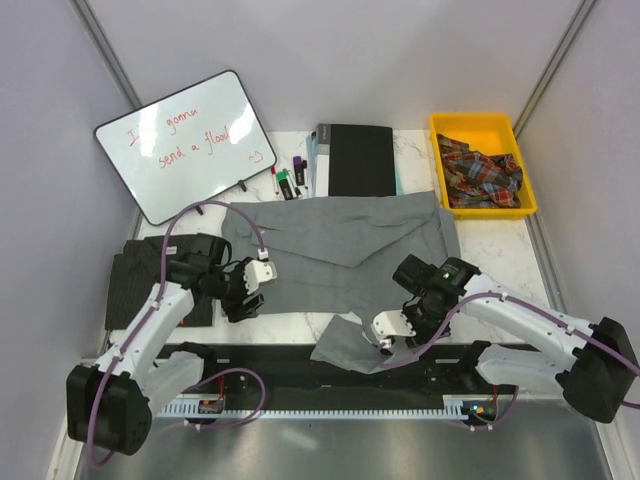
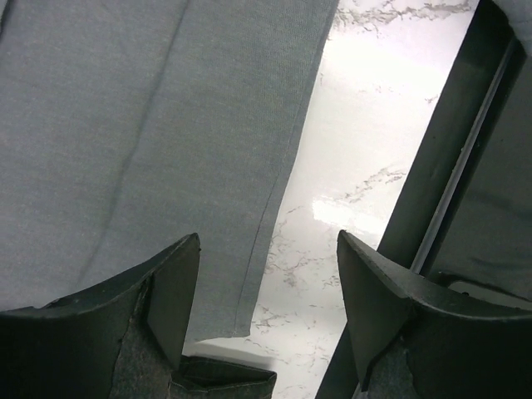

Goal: Fold and stack the long sleeve shirts
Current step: Fold the shirt

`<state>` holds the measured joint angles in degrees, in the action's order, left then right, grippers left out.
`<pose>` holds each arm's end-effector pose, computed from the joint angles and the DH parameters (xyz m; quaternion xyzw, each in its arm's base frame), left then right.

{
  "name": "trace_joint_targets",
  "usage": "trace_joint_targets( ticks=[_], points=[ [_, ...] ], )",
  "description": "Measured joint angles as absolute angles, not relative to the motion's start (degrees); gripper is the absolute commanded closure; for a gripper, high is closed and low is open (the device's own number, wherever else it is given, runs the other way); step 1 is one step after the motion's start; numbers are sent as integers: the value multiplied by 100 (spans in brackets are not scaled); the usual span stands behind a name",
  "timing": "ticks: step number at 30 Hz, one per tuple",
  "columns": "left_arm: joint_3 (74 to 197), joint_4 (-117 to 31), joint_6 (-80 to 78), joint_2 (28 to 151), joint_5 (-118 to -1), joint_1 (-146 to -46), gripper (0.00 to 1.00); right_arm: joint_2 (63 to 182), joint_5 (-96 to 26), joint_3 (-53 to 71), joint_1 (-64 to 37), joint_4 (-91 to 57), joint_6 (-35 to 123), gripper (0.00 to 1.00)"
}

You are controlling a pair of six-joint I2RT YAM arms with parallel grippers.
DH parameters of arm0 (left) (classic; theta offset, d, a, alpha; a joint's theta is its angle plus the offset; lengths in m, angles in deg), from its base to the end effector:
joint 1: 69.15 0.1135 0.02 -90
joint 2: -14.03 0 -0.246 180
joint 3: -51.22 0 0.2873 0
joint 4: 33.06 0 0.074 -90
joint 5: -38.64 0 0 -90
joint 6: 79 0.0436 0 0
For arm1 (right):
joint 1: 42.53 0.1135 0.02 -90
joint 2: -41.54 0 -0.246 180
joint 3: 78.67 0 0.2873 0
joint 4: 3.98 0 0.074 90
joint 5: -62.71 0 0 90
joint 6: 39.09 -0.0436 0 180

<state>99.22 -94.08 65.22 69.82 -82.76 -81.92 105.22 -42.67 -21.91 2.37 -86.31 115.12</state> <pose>0.1964 -0.0678 0.1743 0.5637 0.7617 -0.1861 0.2597 0.1318 0.1477 0.1834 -0.8078 0.5740 0.1308 0.0288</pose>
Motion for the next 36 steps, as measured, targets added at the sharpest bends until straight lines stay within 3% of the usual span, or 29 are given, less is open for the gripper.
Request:
trace_joint_targets(
  ticks=[7,21,24,25,26,36],
  points=[
    [10093,-9290,6181,7122,-8294,-7972,26,10597,-4212,-2427,1092,-8336,11346,60],
    [10191,-9251,6076,7281,-8348,-7742,25,11257,-4142,-2477,1470,-8201,11160,66],
    [10191,-9247,6078,7281,-8350,-7659,27,11383,-4132,-2477,1490,-8100,11075,78],
    [10191,-9247,6091,7281,-8357,-7626,28,11438,-4121,-2477,1492,-8067,11033,95],
    [10191,-9247,6109,7281,-8364,-7615,28,11473,-4099,-2477,1501,-8024,10996,100],
    [10066,-10025,7671,7255,-8438,-7797,34,11051,-3847,-2466,1507,-7820,10519,100]
  ],
)
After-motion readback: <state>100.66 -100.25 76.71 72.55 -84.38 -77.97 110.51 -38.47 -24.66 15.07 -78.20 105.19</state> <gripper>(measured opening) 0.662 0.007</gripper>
